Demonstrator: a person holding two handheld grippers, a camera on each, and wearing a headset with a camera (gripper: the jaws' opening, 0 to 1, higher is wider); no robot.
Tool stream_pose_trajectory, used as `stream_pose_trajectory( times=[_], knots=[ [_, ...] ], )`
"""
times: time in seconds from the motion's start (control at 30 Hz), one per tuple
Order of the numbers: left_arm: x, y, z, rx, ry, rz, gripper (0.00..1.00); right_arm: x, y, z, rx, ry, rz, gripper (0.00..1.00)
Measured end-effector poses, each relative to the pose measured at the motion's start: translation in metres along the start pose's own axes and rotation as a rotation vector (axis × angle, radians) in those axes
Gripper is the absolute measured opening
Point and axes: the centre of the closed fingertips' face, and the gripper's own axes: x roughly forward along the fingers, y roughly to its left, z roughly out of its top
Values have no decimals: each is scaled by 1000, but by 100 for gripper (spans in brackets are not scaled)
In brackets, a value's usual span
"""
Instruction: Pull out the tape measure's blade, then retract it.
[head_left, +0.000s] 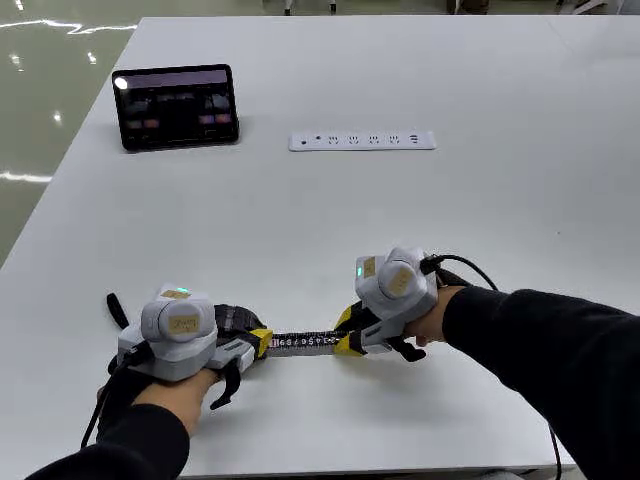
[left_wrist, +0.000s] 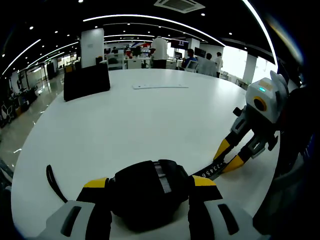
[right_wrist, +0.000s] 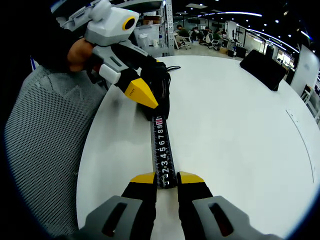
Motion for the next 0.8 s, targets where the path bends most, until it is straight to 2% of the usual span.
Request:
stream_pose_trajectory(
  times=[0.2, 0.27, 0.8],
  knots=[
    [0, 0, 0, -2, -1, -1, 58, 1, -1, 1, 2, -8, -4, 11],
    [0, 0, 0, -8, -2, -2, 58, 3, -1, 3, 31, -21, -16, 11],
    [-1, 0, 0, -6, -2, -3, 58, 10, 1, 11, 6, -34, -10, 11]
  ],
)
